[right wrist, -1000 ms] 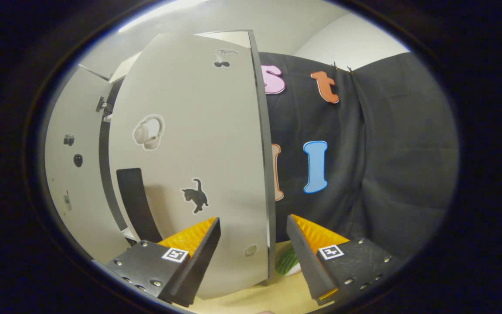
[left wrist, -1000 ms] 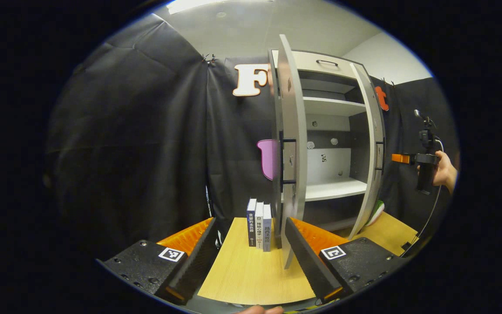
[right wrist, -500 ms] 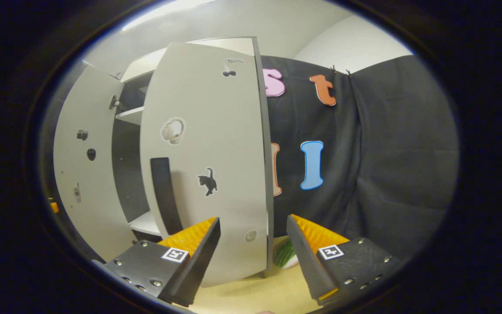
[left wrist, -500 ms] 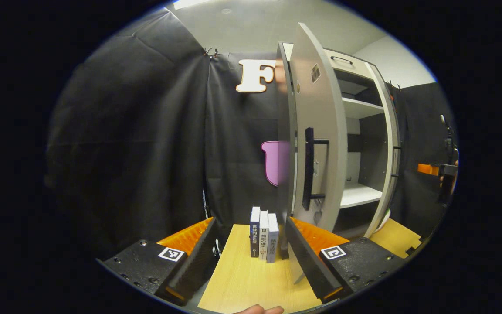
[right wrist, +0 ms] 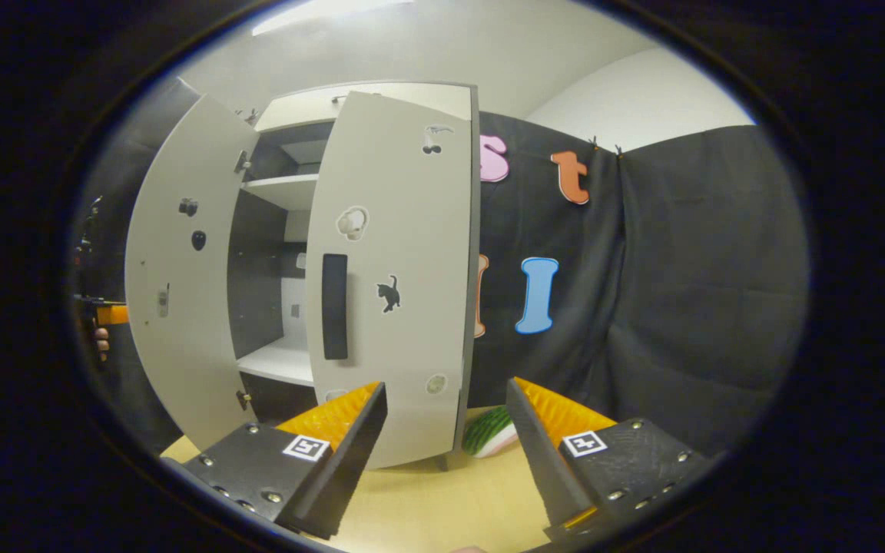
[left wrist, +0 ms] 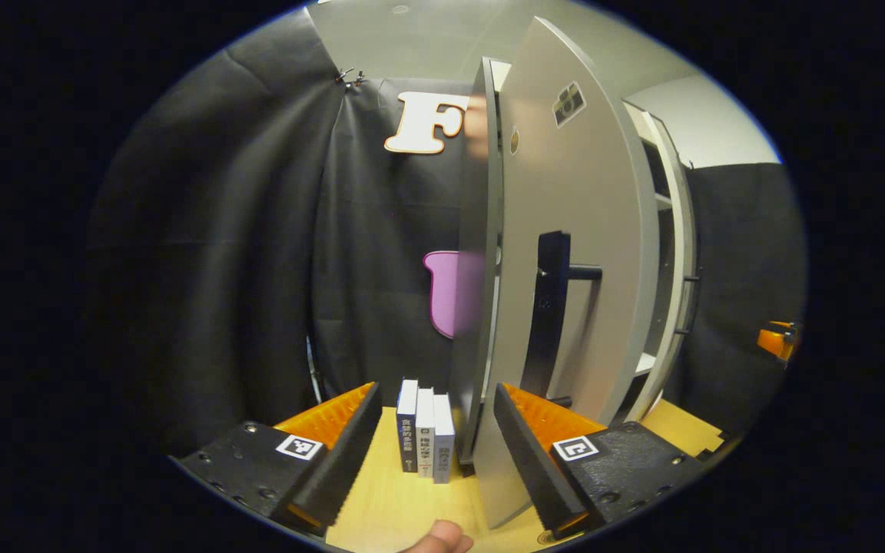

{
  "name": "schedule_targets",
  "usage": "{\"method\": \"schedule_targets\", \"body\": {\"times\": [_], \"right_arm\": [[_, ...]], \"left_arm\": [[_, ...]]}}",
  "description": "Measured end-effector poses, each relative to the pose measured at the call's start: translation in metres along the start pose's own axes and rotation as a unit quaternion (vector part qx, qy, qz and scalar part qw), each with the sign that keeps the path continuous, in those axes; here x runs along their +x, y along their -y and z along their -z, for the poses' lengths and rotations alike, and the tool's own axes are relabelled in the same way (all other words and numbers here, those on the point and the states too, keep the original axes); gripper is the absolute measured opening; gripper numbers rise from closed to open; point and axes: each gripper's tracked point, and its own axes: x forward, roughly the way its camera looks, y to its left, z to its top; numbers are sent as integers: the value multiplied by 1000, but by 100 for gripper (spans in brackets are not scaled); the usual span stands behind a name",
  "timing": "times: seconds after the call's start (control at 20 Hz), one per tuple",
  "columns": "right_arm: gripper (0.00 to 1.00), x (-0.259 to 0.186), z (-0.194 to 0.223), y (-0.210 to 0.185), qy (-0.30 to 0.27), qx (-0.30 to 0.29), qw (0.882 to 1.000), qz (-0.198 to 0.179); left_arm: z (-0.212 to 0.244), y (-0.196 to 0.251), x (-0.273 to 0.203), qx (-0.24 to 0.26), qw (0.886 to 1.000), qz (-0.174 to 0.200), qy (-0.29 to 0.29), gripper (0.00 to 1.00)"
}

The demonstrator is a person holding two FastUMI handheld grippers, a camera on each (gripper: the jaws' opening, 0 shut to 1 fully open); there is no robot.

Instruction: Grasp the bottle in the cabinet with the left hand and place it on the coaster, then close the right door with the right hand and the left door with the left hand.

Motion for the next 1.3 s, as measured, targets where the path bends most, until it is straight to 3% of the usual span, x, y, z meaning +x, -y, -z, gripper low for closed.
{"method": "schedule_targets", "body": {"times": [0.35,0.5,0.55,0.6,0.65,0.75,0.8,0.9,1.3], "right_arm": [[92,-29,6,14,-5,22,999,27],[95,-34,3,15,-3,18,1000,24],[92,-35,3,15,-7,14,1000,24],[97,-36,2,16,-9,10,1000,25],[92,-37,0,16,-9,10,1000,24],[95,-39,-4,13,-2,13,1000,15],[95,-37,-3,12,0,16,1000,8],[92,-33,0,13,-4,17,1000,12],[95,-10,-15,-2,20,33,999,-12]], "left_arm": [[3,49,5,-19,999,48,-11,91],[1,63,8,2,998,57,1,88],[5,65,10,1,998,56,-1,91],[8,68,11,-6,998,59,-8,91],[9,73,11,-16,998,65,-10,91],[9,80,14,-28,997,76,-13,88],[9,80,16,-27,997,76,-12,92],[11,77,16,-23,997,66,-16,88],[11,90,24,-13,997,73,-11,91]]}}
